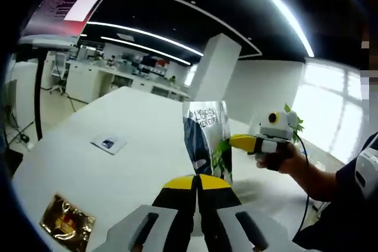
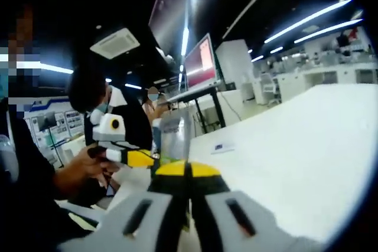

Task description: Arrange the skincare products in the storage area until every visible bottle or jar stands upright without overlapping.

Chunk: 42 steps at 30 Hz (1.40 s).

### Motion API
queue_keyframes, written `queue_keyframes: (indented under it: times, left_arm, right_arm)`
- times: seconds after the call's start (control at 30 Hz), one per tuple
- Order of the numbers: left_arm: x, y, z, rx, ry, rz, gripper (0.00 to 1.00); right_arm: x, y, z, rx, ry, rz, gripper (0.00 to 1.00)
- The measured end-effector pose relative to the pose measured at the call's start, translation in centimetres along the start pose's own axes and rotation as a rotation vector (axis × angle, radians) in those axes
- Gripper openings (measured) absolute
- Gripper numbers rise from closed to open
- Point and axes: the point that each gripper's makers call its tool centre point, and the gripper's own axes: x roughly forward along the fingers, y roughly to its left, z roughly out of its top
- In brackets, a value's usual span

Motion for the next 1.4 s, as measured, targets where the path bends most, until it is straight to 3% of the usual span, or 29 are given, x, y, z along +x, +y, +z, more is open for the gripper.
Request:
queue_keyframes:
  times: [0.63, 1.4]
  left_arm:
    - [5.0, -5.3, 0.6, 0.066, 0.027, -0.121, 0.0]
    - [9.5, -9.5, 0.4, 0.077, 0.042, -0.222, 0.0]
  right_arm:
    - [-8.4, -2.1, 0.7, 0.043, -0.099, -0.111, 0.0]
    - [-14.3, -3.9, 1.1, 0.073, -0.174, -0.204, 0.0]
